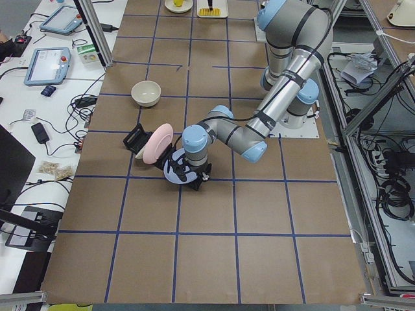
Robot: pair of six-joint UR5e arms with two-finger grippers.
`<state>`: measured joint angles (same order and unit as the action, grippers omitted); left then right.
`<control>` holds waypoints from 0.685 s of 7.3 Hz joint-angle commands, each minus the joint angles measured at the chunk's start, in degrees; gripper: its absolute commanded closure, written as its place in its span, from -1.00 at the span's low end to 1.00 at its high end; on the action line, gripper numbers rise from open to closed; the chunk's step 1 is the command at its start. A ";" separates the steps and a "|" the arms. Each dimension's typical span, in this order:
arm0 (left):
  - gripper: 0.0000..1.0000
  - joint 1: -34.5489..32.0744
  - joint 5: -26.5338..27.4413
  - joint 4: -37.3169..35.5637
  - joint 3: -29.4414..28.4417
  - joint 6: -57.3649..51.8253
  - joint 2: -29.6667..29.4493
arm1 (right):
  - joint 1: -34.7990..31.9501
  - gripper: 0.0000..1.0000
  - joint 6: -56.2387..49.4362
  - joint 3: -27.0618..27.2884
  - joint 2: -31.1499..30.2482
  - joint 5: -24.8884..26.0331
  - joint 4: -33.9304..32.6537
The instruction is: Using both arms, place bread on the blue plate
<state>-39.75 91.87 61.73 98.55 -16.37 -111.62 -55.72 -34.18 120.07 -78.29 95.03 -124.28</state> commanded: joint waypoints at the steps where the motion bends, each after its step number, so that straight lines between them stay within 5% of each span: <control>1: 1.00 -0.15 1.99 4.14 -2.99 -1.45 1.49 | 0.00 -1.00 0.17 0.25 0.51 -0.20 -0.08; 4: 1.00 -0.67 4.29 22.41 -12.50 -2.70 5.52 | 0.00 -0.62 0.26 -0.36 3.05 -0.28 0.00; 5: 1.00 -1.63 0.98 26.82 -10.77 -2.70 8.15 | 0.00 -0.17 0.87 -0.71 2.88 -0.11 0.18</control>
<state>-40.52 95.16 82.43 87.34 -18.92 -106.29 -55.72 -33.83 119.74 -75.80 94.81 -124.26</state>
